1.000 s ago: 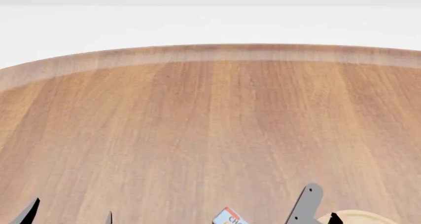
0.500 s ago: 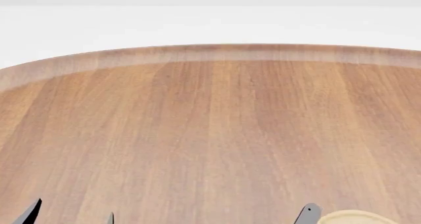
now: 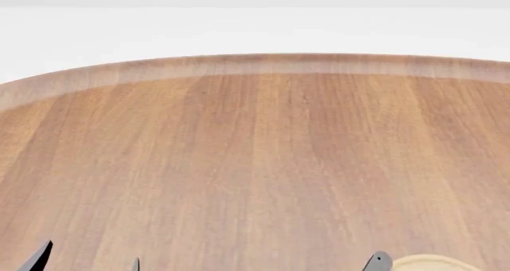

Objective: Put the chocolate pudding to the left of the plate.

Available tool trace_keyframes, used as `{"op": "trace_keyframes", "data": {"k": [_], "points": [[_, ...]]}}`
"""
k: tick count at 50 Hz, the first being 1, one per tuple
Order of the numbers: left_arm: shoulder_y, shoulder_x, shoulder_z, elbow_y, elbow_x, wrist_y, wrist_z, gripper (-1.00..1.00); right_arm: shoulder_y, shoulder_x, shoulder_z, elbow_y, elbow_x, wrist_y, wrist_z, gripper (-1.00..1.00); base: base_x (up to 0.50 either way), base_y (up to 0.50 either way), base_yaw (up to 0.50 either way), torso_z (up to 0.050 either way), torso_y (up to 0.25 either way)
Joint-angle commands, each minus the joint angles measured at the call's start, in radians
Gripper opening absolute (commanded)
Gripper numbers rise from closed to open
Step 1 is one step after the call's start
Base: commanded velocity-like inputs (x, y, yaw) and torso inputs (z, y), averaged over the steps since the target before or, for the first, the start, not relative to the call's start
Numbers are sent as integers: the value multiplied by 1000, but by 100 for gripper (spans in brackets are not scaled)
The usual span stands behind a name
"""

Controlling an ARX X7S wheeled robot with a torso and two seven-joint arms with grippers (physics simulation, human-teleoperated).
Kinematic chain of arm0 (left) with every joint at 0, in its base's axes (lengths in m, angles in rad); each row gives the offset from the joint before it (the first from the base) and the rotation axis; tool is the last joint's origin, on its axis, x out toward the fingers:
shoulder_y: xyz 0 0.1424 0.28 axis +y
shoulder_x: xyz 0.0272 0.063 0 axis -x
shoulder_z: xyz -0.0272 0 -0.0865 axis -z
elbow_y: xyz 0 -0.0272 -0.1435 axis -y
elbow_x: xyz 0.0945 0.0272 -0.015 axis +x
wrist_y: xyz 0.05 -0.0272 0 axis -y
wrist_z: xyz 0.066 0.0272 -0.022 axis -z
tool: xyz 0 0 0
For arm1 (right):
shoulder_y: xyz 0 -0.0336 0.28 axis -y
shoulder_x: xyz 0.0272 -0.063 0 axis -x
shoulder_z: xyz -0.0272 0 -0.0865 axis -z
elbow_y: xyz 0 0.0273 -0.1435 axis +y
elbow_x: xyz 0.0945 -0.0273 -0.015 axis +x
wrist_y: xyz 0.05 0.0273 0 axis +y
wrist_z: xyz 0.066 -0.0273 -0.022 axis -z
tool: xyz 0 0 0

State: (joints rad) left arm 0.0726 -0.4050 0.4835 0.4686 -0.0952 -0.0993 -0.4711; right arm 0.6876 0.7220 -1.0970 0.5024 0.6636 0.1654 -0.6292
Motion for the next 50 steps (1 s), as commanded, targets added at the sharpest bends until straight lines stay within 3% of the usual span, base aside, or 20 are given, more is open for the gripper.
{"op": "trace_keyframes", "data": {"k": [1,8,9,34,50], "points": [[-1,-1,3,-4,-2,3,0,100,-49,-45,-17,96,-50,-51,-6,-100,0,0,3,0,0],[-2,-2,4,-3,-2,3,-2,100,-48,-51,-8,109,-39,-54,-12,-100,2,2,3,-2,0],[-2,-3,4,-2,-1,2,-3,100,-46,-51,-7,108,-33,-47,-18,100,0,3,4,0,0],[-3,-8,10,4,-3,0,-6,100,-52,67,8,-114,5,16,36,100,0,0,0,0,0],[-1,-14,8,16,-6,-3,-12,100,-350,256,35,-411,71,-224,172,100,0,0,0,0,0]]}}
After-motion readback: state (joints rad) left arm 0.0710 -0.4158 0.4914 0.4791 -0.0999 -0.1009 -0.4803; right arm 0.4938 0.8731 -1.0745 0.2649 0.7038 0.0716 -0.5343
